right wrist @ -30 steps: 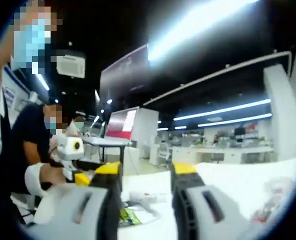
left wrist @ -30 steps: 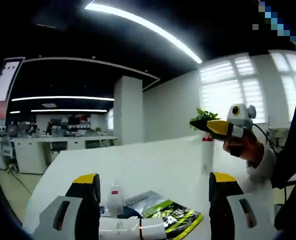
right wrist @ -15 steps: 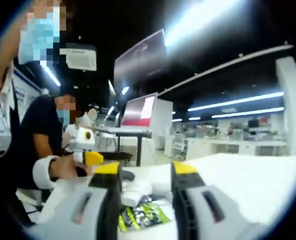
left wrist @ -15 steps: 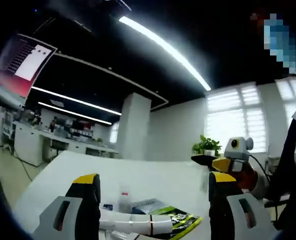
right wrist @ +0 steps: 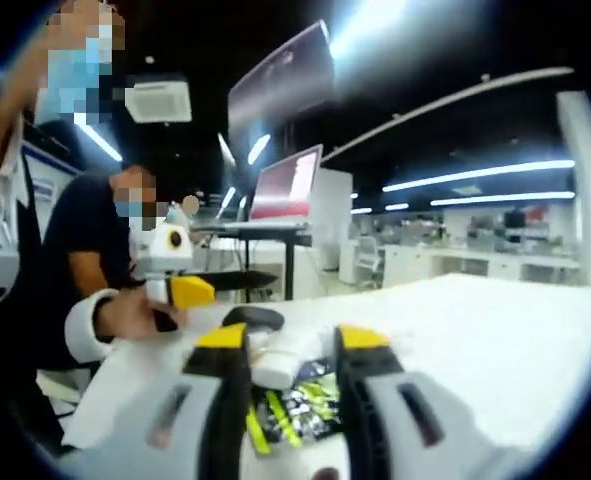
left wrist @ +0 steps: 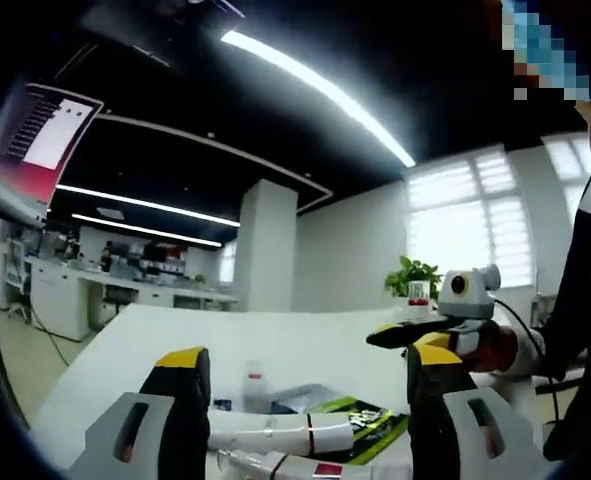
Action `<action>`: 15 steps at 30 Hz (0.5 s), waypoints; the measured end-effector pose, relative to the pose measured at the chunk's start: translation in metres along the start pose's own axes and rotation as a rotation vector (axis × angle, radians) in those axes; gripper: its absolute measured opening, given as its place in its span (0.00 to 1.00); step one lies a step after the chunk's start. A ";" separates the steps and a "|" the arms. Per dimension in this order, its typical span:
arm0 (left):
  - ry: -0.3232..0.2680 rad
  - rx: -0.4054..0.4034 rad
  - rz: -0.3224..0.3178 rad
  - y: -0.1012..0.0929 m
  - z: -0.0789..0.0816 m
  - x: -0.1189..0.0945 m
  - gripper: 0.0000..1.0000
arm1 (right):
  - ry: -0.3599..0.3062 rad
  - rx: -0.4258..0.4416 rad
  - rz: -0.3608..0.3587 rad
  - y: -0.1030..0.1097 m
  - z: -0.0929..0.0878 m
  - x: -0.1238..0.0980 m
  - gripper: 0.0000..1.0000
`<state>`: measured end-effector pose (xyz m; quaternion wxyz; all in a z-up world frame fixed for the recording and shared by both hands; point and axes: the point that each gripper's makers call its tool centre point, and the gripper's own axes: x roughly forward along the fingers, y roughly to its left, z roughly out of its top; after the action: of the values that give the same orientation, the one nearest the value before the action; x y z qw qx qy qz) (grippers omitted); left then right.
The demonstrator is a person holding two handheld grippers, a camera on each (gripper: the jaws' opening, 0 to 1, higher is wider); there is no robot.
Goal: Arrange the skincare products in the storage area until every visible bottle or jar stands upright without overlapping.
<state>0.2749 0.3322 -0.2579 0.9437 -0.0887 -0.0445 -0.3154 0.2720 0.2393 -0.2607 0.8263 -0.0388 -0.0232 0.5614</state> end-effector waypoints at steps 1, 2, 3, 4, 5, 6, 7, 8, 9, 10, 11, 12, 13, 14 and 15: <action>0.003 -0.013 0.005 0.002 -0.001 -0.001 0.81 | 0.005 0.000 0.001 0.001 -0.001 0.001 0.32; 0.008 -0.034 0.009 0.004 -0.003 -0.001 0.81 | 0.009 0.001 0.001 0.002 -0.002 0.003 0.32; 0.017 -0.050 0.010 0.005 -0.006 -0.001 0.81 | 0.011 0.005 -0.001 0.002 -0.004 0.004 0.32; 0.026 -0.063 0.008 0.006 -0.008 0.000 0.81 | 0.013 0.009 0.000 0.004 -0.005 0.006 0.32; 0.033 -0.072 0.015 0.007 -0.010 -0.001 0.81 | 0.020 0.006 0.003 0.005 -0.006 0.007 0.32; 0.040 -0.072 0.025 0.008 -0.011 -0.001 0.81 | 0.034 -0.009 0.000 0.006 -0.009 0.008 0.32; 0.050 -0.067 0.038 0.011 -0.013 -0.002 0.81 | 0.044 -0.019 -0.004 0.005 -0.011 0.009 0.32; 0.057 -0.064 0.047 0.012 -0.015 -0.002 0.80 | 0.055 -0.024 -0.005 0.005 -0.013 0.010 0.32; 0.066 -0.060 0.059 0.014 -0.017 -0.002 0.80 | 0.062 -0.026 -0.006 0.005 -0.014 0.011 0.32; 0.074 -0.058 0.066 0.017 -0.018 -0.002 0.80 | 0.068 -0.026 -0.008 0.005 -0.015 0.011 0.32; 0.080 -0.060 0.070 0.018 -0.020 -0.001 0.80 | 0.072 -0.026 -0.009 0.005 -0.016 0.012 0.32; 0.089 -0.064 0.074 0.018 -0.022 -0.001 0.80 | 0.075 -0.025 -0.010 0.005 -0.017 0.012 0.32; 0.097 -0.067 0.075 0.019 -0.024 -0.001 0.80 | 0.079 -0.022 -0.009 0.005 -0.019 0.013 0.32; 0.105 -0.070 0.073 0.018 -0.025 -0.001 0.80 | 0.086 -0.019 -0.008 0.005 -0.020 0.013 0.32; 0.107 -0.073 0.068 0.017 -0.026 -0.001 0.80 | 0.094 -0.018 -0.008 0.005 -0.022 0.014 0.32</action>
<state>0.2856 0.3411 -0.2856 0.9511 -0.1073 0.0204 -0.2889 0.2741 0.2531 -0.2832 0.8283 -0.0725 0.0103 0.5554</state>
